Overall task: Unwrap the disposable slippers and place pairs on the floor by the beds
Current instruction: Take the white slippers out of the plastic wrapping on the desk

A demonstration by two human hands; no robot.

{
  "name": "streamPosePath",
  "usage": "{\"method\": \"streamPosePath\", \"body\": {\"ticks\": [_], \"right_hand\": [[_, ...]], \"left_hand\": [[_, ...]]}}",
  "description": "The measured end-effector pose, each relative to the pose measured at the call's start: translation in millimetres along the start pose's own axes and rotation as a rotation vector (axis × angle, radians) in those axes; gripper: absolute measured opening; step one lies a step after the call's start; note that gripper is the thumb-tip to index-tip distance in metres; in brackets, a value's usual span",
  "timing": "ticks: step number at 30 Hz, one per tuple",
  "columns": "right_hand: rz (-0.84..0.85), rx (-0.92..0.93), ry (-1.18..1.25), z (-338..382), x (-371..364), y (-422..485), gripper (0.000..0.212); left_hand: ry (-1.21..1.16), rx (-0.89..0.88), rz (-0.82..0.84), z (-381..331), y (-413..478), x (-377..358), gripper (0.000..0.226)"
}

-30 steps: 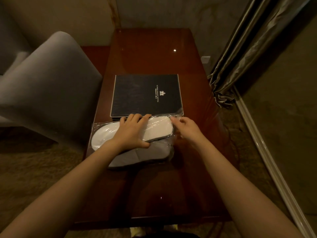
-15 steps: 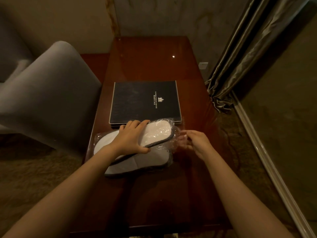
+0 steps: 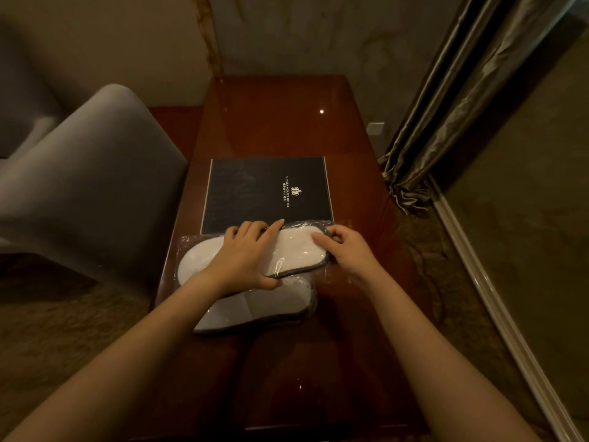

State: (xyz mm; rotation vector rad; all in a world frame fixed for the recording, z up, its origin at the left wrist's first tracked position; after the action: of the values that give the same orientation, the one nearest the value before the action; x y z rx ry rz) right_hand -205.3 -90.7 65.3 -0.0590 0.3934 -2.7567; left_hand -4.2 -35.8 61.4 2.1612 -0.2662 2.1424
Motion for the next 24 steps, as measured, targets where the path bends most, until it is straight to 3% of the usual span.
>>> {"method": "streamPosePath", "body": {"ticks": [7, 15, 19, 24], "right_hand": [[0.033, -0.025, 0.207, -4, 7, -9, 0.011], [-0.016, -0.218, 0.384, 1, 8, -8, 0.017], [0.019, -0.178, 0.338, 2, 12, -8, 0.024], [0.043, -0.065, 0.380, -4, 9, -13, 0.017]], "left_hand": [[-0.055, -0.036, 0.013, 5, -8, 10, 0.113], [-0.058, -0.073, 0.014, -1, -8, 17, 0.110], [-0.067, -0.076, 0.034, 3, -10, 21, 0.109], [-0.180, -0.043, 0.088, 0, -14, 22, 0.109]]}}
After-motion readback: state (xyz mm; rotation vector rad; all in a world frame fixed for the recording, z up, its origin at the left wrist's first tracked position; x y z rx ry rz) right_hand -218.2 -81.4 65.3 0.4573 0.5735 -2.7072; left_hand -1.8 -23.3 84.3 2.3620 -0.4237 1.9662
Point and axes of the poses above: each hand's wrist, its own y-axis towards the middle knuckle, its own x-axis out of the back of the hand, z = x × y, the point moved 3 cm from there along y, towards the middle knuckle, and after that the axes turned 11 degrees about y, right-handed, at the moved point
